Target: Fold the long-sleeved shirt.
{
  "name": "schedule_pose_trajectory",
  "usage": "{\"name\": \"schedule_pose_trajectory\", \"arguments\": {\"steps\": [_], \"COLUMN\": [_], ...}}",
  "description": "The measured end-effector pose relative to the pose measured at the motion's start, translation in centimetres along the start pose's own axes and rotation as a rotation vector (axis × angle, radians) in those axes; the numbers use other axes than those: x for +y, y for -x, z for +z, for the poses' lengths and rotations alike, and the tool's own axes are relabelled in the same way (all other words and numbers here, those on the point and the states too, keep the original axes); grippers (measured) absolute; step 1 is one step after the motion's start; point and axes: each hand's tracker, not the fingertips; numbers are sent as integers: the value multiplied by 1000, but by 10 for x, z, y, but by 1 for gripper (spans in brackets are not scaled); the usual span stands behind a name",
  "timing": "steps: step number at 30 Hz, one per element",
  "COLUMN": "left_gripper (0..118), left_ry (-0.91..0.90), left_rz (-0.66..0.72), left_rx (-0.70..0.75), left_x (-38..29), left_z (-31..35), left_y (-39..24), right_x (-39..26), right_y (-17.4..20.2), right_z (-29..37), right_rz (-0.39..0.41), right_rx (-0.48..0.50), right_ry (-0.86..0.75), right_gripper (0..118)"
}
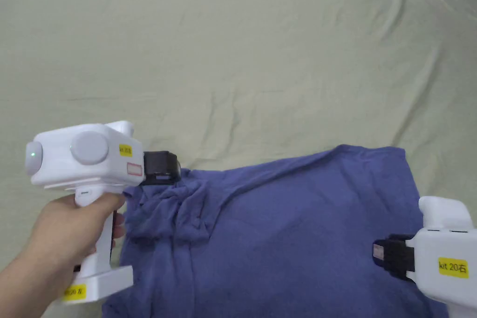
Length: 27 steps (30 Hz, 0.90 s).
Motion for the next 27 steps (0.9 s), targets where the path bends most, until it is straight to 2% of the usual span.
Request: {"name": "schedule_pose_trajectory", "arguments": {"steps": [2,3,4,5,6,7,8,9,10,11,12,14,15,16,17,18,20,23,25,26,27], "left_gripper": [107,99,84,75,73,62,31,10,10,10,10,10,10,10,10,10,10,10,10,10,10], "left_ry": [45,74,109,139,135,108,93,82,77,80,83,88,100,103,99,98,100,106,107,109,112], "left_rz": [21,22,15,4,-16,-38,-76,-89,-99,-165,-201,-140,-81,-35,-23,-29,-42,-38,-45,-50,-49], "left_rx": [53,85,108,112,95,126,108,46,55,138,120,56,34,-2,-17,-9,4,-2,1,6,8], "left_x": [17,23,27,27,25,26,26,26,23,23,25,34,37,41,43,45,47,44,45,45,45], "left_z": [-30,-42,-54,-64,-64,-53,-47,-41,-34,-28,-27,-23,-21,-19,-18,-17,-16,-15,-17,-19,-21], "left_y": [5,6,7,5,1,-6,-13,-19,-27,-31,-33,-24,-18,-11,-7,-5,1,2,3,4,4], "right_x": [0,0,0,1,2,3,5,7,12,19,27,61,81,106,129,153,196,221,217,213,211], "right_y": [-1,-2,-3,-5,-7,-9,-10,-11,-12,-14,-17,-19,-21,-24,-27,-28,-44,-59,-60,-54,-48], "right_z": [-2,-2,-3,-3,-2,-2,-1,0,2,4,6,2,-1,-9,-20,-34,-61,-110,-129,-135,-138], "right_rz": [8,5,0,-4,-11,-21,-25,-38,-73,-118,-149,-158,-154,-136,-121,-145,-187,-289,-332,-332,-288], "right_rx": [-8,-7,-5,-4,-5,-6,-13,-29,-39,-16,29,29,42,67,36,-6,-29,-104,-160,-183,-201], "right_ry": [5,8,11,11,12,13,18,23,19,8,0,24,5,-27,-18,16,32,263,303,287,297], "right_gripper": [0,0,0,0,0,0,0,0,0,0,0,0,37,81,116,117,117,115,90,84,84]}}
